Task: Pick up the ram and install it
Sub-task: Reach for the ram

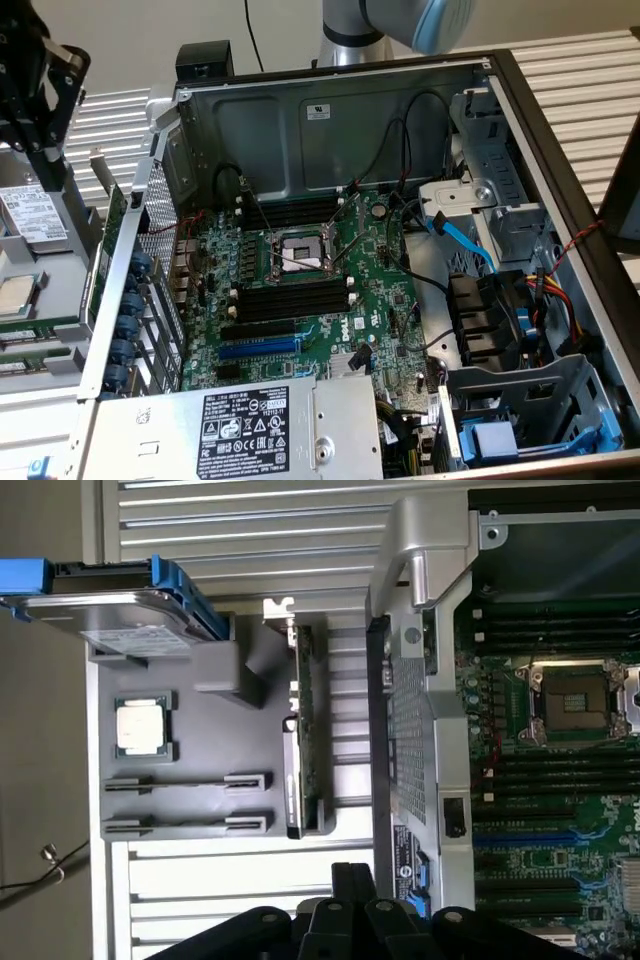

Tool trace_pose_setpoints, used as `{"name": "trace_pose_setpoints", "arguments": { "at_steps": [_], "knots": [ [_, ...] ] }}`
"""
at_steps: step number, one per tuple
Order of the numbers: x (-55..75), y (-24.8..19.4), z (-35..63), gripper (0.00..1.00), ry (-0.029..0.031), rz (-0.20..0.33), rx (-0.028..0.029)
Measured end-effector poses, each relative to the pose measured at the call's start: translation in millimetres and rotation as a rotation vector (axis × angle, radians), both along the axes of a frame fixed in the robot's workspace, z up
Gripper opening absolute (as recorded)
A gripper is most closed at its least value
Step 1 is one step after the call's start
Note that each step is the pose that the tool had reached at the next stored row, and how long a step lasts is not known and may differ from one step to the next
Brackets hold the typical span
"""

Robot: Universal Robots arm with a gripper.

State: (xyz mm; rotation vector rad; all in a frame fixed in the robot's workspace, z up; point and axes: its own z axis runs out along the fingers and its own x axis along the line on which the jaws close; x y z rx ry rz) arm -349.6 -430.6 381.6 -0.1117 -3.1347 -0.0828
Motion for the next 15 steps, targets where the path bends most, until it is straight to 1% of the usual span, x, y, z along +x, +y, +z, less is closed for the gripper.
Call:
{"name": "trace_pose_setpoints", "arguments": {
  "at_steps": [15],
  "knots": [
    [-68.3, -3.5, -12.1, 0.11, -0.0020, 0.000, 0.0001]
  ]
}}
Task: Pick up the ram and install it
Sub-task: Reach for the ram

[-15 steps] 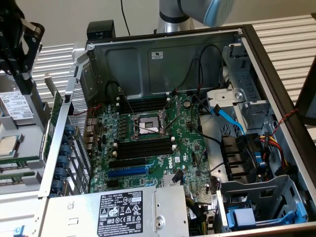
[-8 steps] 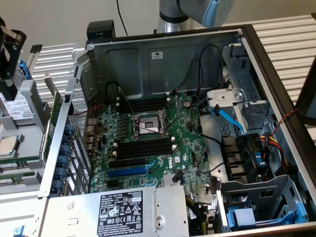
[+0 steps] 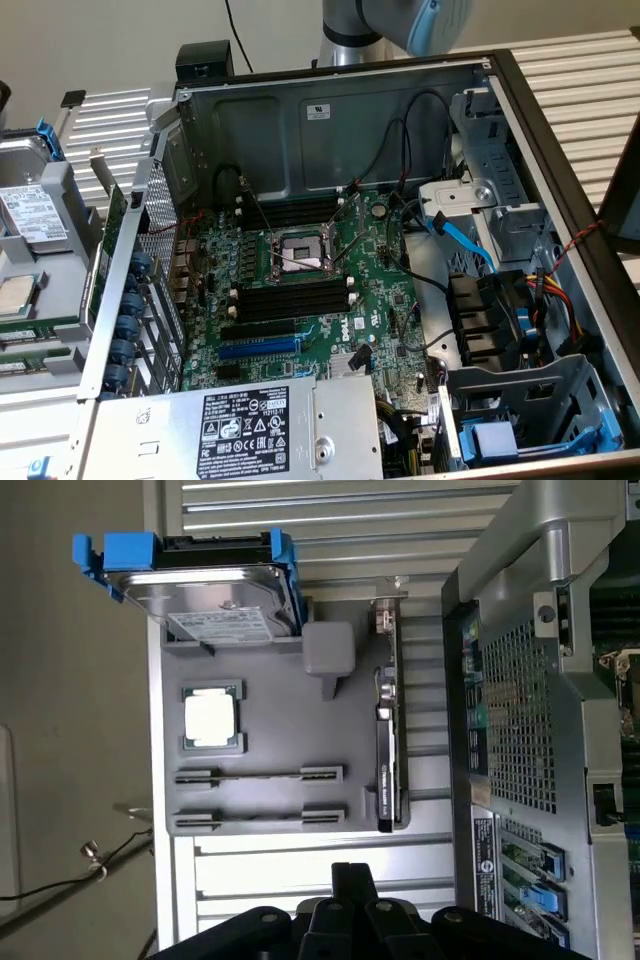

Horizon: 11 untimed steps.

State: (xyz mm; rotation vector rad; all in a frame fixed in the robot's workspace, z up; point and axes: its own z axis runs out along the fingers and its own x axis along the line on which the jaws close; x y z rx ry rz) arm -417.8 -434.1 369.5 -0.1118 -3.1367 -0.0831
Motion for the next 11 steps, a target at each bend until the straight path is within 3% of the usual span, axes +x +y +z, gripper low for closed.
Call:
{"name": "trace_pose_setpoints", "arguments": {
  "at_steps": [7, 11],
  "knots": [
    [-31.8, -1.8, -2.0, 0.11, 0.0001, 0.000, 0.0000],
    [-38.2, -1.8, -2.2, 0.11, 0.0002, 0.000, -0.0001]
  ]
}}
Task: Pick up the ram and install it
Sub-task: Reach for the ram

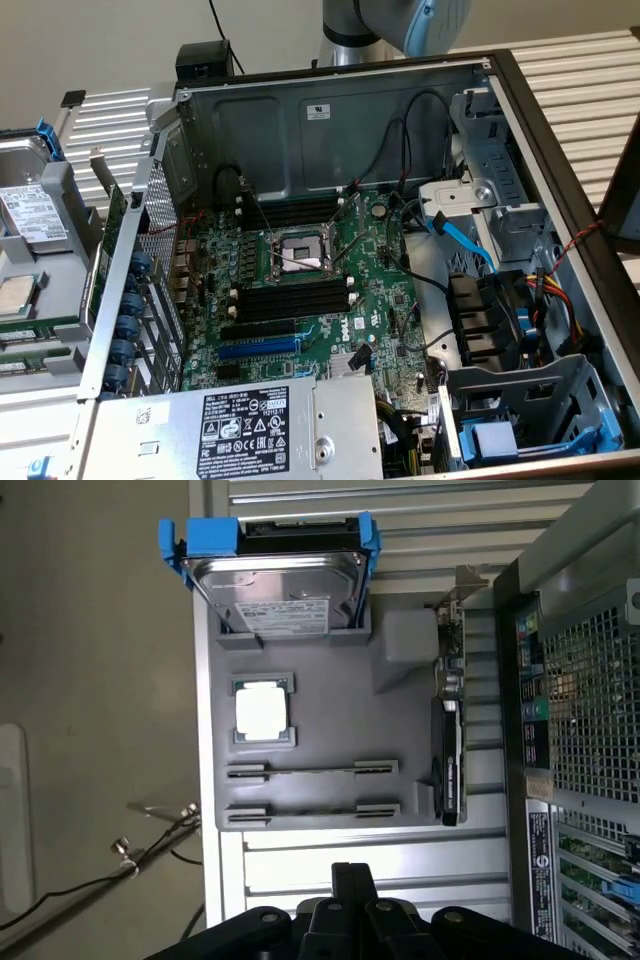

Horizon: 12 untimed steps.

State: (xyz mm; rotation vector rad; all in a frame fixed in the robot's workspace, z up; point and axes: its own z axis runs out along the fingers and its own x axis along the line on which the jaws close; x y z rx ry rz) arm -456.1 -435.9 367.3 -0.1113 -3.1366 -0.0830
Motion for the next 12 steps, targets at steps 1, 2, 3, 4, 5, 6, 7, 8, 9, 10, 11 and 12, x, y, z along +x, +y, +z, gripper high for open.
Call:
{"name": "trace_pose_setpoints", "arguments": {
  "at_steps": [1, 2, 3, 4, 5, 6, 7, 8, 9, 10, 11, 12],
  "knots": [
    [-0.1, 0.0, 0.0, 0.11, -0.0001, 0.000, 0.0001],
    [-0.2, 0.0, -0.1, 0.11, -0.0002, 0.000, 0.0002],
    [-0.5, 0.0, -0.3, 0.11, -0.0002, 0.000, 0.0002],
    [-0.7, 0.0, -0.4, 0.11, -0.0002, 0.000, 0.0002],
    [-1.1, 0.0, -0.6, 0.11, -0.0001, 0.000, 0.0002],
    [-1.7, 0.0, -0.7, 0.11, 0.0001, 0.000, 0.0000],
    [-2.4, 0.1, -1.0, 0.11, 0.0000, 0.000, 0.0001],
    [-3.3, 0.1, -1.4, 0.11, -0.0002, 0.000, 0.0002],
    [-4.2, 0.1, -1.7, 0.11, -0.0002, 0.000, 0.0001],
    [-5.3, 0.1, -1.9, 0.11, -0.0002, 0.000, 0.0001],
    [-6.4, 0.1, -2.0, 0.11, -0.0002, 0.000, 0.0001],
    [-6.7, 0.0, -2.0, 0.11, -0.0002, 0.000, 0.0001]
  ]
}}
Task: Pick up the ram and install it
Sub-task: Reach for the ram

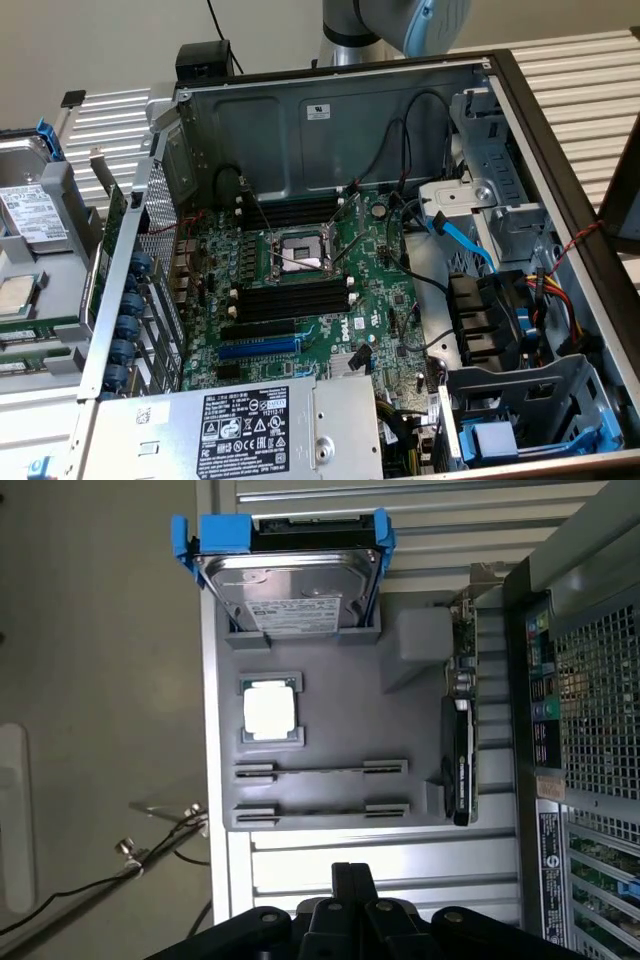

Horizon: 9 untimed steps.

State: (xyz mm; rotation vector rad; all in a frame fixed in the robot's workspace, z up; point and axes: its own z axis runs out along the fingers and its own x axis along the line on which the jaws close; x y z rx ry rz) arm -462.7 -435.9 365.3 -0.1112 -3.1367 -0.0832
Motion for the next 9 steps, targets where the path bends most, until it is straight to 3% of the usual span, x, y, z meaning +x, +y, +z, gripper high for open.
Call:
{"name": "trace_pose_setpoints", "arguments": {
  "at_steps": [9],
  "knots": [
    [-3.5, 0.3, -0.4, 0.11, 0.0000, 0.000, 0.0000]
  ]
}}
